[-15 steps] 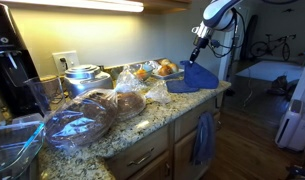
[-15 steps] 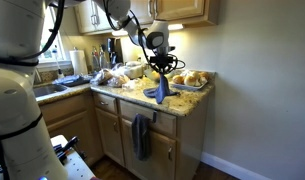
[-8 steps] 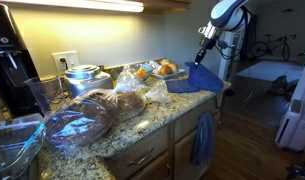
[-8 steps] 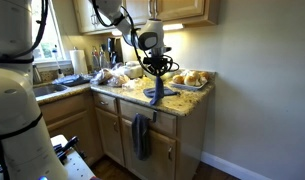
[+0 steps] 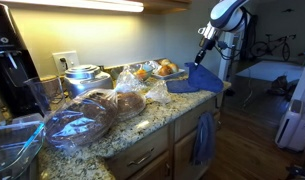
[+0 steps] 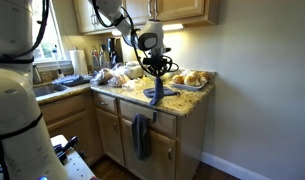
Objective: Hang one blue cloth on the drawer
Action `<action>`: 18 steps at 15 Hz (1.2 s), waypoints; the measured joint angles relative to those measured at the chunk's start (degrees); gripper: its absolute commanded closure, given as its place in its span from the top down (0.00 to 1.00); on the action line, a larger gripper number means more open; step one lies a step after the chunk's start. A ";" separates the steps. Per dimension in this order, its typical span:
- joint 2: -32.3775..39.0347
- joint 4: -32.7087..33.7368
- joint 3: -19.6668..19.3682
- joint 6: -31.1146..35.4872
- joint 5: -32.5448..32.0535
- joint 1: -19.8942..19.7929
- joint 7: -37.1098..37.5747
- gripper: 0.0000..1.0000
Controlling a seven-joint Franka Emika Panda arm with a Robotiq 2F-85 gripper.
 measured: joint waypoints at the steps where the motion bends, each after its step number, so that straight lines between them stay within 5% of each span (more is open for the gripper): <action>1: -0.07 -0.06 0.11 0.00 0.46 0.09 -0.01 0.07; 10: -12.95 -11.64 0.16 0.02 8.79 1.81 -0.89 0.07; 18: -23.42 -26.15 -5.03 7.75 13.98 8.33 -2.95 0.07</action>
